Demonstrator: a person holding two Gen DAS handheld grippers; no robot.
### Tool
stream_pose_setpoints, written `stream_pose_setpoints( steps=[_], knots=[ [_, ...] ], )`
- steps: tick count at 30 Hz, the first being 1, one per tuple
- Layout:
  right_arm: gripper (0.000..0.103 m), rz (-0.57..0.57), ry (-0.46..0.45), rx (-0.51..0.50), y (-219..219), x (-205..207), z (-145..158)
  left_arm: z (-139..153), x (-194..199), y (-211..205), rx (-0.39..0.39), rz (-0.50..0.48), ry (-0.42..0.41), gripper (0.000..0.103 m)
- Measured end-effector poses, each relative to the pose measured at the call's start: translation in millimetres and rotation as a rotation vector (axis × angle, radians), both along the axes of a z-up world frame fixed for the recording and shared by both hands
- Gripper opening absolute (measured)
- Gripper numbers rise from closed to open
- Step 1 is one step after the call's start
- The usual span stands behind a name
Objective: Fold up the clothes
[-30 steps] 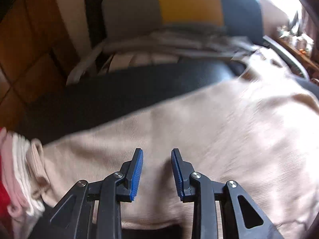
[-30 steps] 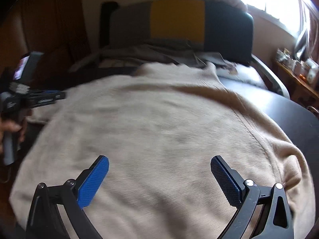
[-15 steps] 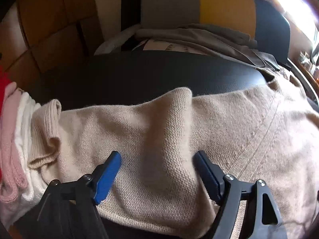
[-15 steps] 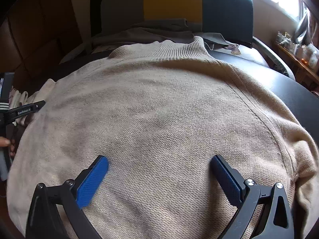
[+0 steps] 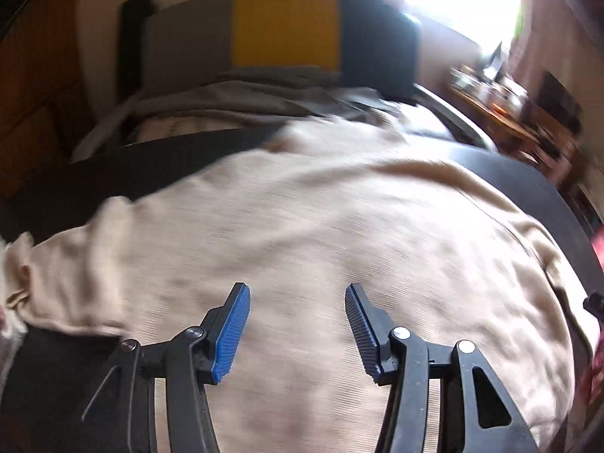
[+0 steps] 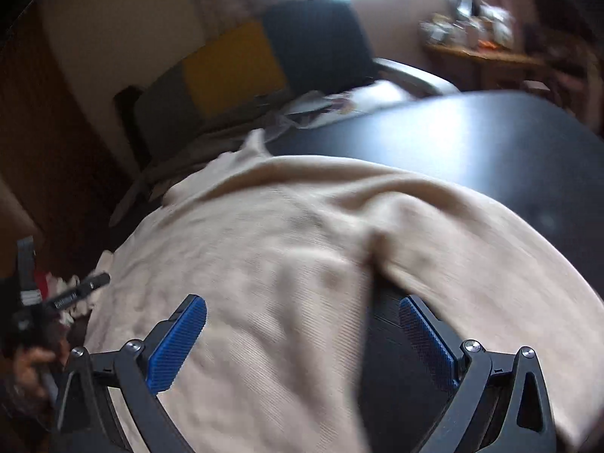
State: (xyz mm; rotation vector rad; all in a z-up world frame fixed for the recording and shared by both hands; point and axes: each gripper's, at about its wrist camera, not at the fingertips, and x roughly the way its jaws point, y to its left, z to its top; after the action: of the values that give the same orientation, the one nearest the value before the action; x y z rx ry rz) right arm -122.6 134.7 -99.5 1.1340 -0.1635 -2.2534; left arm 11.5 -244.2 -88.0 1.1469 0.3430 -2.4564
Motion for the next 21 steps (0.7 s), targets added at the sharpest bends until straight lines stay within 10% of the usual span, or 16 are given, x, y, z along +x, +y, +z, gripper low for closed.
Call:
stream_pose_setpoints(
  steps=[8, 21],
  knots=[
    [0.103, -0.216, -0.127, 0.054, 121, -16, -27, -26, -18, 41, -0.012, -0.085, -0.101, 0.055],
    [0.103, -0.258, -0.015, 0.376, 140, -117, -37, -34, -11, 44, -0.020, -0.077, -0.075, 0.058]
  ],
)
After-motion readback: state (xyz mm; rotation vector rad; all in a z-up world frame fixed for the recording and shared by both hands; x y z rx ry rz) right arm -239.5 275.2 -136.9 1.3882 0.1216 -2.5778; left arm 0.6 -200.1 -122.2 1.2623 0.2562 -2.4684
